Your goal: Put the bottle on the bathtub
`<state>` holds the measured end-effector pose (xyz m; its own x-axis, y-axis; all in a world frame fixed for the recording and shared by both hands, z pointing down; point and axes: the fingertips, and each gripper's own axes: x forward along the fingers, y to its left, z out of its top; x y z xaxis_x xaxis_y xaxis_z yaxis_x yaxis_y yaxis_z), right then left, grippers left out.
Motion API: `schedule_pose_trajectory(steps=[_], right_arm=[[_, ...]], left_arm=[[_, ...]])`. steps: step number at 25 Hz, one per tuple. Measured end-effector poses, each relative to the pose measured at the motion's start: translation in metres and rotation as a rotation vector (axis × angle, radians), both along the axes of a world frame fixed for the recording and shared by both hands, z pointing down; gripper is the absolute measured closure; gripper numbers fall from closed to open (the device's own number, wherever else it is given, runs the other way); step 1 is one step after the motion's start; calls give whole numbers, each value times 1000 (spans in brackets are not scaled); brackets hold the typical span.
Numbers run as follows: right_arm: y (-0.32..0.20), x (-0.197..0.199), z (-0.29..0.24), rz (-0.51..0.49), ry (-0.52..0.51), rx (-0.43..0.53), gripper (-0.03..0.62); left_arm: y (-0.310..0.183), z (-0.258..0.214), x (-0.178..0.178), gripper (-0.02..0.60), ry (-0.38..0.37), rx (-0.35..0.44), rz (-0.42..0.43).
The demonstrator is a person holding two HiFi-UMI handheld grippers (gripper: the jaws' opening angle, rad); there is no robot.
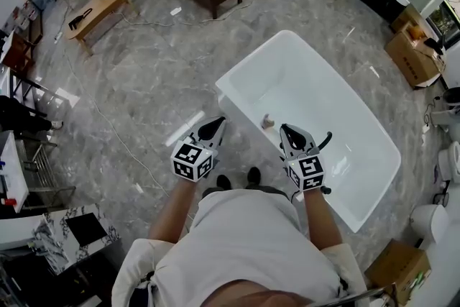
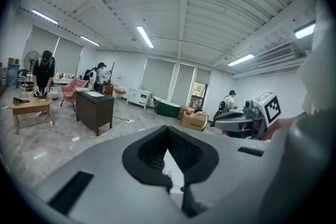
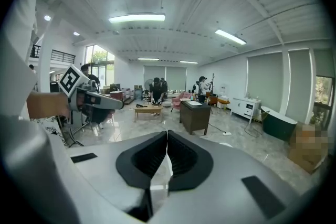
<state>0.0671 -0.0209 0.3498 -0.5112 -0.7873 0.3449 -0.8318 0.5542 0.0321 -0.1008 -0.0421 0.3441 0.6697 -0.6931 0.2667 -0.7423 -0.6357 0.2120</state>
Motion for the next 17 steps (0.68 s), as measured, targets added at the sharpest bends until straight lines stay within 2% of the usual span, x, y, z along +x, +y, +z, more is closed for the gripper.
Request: schedule_pose_trajectory(steps=[8,17], right_arm=[[-2,11,0,20,-32,-21,562],[-2,3,3,16,-51,-25,562]], left_arm=[[-2,1,4,577,5,-2,-5],[-1,4,1,577,8,-4,-10]])
